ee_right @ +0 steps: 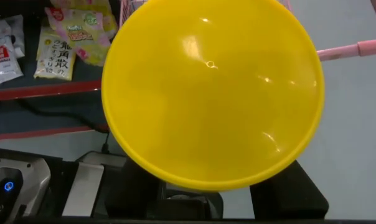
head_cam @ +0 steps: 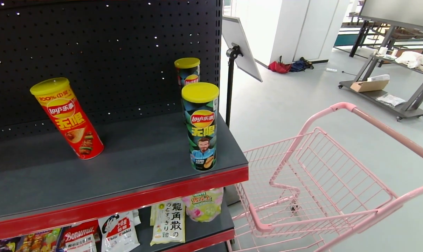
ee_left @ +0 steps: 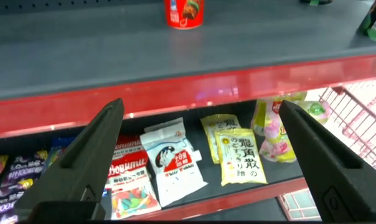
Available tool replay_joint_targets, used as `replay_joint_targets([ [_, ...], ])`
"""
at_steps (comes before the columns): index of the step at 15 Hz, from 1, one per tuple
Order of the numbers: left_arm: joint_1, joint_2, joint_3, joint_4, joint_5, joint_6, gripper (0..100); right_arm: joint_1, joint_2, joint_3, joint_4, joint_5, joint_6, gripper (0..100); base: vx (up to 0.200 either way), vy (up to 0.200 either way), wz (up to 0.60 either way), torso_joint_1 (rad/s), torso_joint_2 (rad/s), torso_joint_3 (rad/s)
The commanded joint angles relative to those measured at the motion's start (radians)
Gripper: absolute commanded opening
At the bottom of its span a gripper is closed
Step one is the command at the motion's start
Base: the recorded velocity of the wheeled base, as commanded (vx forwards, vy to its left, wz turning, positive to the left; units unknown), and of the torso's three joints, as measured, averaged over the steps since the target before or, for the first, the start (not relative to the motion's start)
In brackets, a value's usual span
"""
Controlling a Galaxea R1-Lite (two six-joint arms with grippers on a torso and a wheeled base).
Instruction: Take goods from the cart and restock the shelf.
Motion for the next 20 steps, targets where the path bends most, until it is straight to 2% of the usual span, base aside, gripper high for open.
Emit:
replay_joint_targets([
  [1,0.0,0.0,0.0,0.0,0.001,0.0,100,0.001,0.011,0.001,0.0,0.0,0.0,0,0.0,0.0,0.0,0.163,-0.4,-0.242],
  [12,0.0,0.0,0.0,0.0,0.001,0.0,100,0.001,0.003,0.03,-0.037,0.0,-0.031,0,0.0,0.0,0.0,0.156,-0.35,-0.202],
  [20,0.0,0.0,0.0,0.0,0.001,0.0,100,0.001,-0.001,0.076,-0.091,-0.025,-0.06,0,0.0,0.0,0.0,0.004,-0.01,-0.005],
])
